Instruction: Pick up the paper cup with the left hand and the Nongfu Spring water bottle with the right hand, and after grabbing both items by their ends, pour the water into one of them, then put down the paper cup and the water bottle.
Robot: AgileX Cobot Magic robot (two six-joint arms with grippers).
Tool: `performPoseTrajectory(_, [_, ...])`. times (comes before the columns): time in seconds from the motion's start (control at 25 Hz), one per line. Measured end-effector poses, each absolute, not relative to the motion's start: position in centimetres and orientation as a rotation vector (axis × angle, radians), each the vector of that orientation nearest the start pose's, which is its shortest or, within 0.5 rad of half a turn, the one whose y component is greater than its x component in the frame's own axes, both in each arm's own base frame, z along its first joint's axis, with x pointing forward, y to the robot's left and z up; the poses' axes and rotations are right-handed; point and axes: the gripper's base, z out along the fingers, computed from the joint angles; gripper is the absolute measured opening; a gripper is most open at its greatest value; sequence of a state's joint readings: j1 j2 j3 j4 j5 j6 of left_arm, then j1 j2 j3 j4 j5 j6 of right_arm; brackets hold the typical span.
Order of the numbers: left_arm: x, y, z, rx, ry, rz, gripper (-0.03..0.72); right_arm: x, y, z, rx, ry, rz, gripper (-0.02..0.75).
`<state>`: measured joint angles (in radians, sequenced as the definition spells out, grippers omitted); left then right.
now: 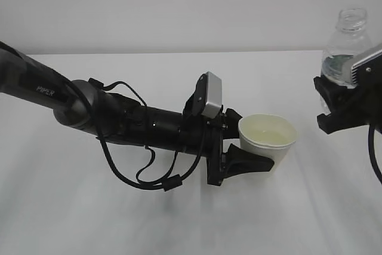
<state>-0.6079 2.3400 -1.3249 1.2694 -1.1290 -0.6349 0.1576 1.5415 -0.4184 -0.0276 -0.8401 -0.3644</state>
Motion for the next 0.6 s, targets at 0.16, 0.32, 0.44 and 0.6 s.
performPoseTrajectory(0.16, [31.3,-31.3,9.4,1.424,1.299,-1.192,0.472,25.3,4.2,16.9,-0.385,1.659,-0.069,0.428])
performPoseTrajectory(0.32, [31.3,-31.3,9.4,1.424,1.301,-1.19,0.472,24.5,4.1,15.4,-0.362,1.693,-0.042,0.428])
performPoseTrajectory(0.44, [31.3,-31.3,9.4,1.425,1.303,-1.188,0.472,24.3,4.1,14.8,-0.353,1.716,-0.029,0.428])
performPoseTrajectory(0.6, [31.3,-31.3,9.4,1.423,1.303,-1.188,0.472,24.4,4.1,14.0,-0.348,1.749,-0.019,0.428])
